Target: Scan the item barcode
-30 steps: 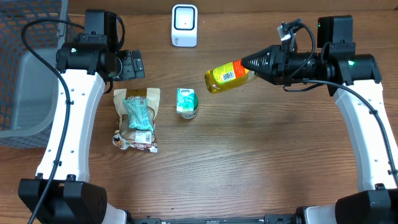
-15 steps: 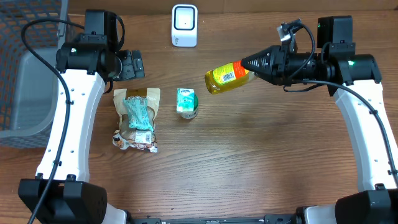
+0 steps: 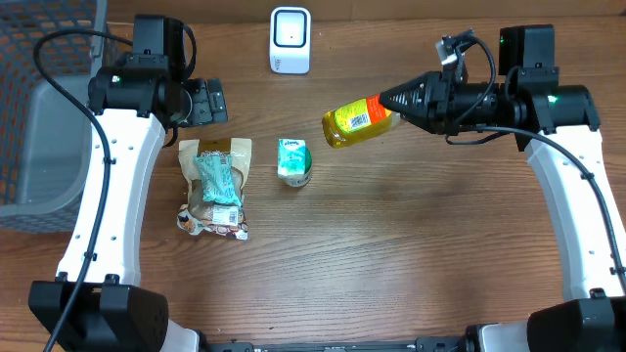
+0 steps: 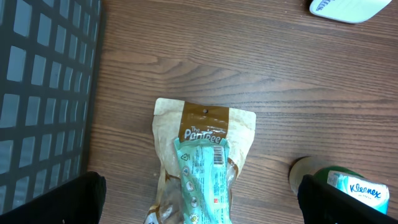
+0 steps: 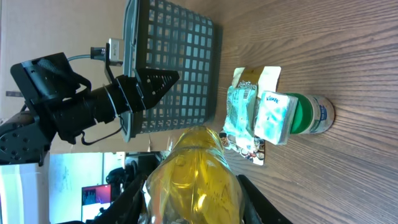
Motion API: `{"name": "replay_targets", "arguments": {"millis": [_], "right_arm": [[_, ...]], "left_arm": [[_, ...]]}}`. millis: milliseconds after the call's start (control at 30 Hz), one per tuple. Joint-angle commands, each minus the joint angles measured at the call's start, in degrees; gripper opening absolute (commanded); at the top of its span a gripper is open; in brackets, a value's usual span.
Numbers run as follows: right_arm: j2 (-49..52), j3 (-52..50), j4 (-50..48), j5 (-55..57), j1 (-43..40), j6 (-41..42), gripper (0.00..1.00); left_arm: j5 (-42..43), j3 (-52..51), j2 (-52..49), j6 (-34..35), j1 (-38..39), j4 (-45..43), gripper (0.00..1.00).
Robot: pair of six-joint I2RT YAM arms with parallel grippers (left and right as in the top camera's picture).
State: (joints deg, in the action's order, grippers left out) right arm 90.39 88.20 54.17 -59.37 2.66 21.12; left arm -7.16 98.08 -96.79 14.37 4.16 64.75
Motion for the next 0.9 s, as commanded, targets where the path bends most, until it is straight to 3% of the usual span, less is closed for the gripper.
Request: {"name": "replay_targets", "arguments": {"millis": [0, 867], "right_arm": [[-0.70, 1.51, 0.09, -2.21, -0.15, -0.57, 0.15], [-0.70, 1.49, 1.70, -2.19, -0.15, -2.62, 0.15]], "left_arm": [[-0.74, 1.18, 0.15, -1.09, 0.37, -0.11, 1.00], [-0.72, 1.18, 0.15, -1.09, 0.37, -0.09, 1.00]]}}
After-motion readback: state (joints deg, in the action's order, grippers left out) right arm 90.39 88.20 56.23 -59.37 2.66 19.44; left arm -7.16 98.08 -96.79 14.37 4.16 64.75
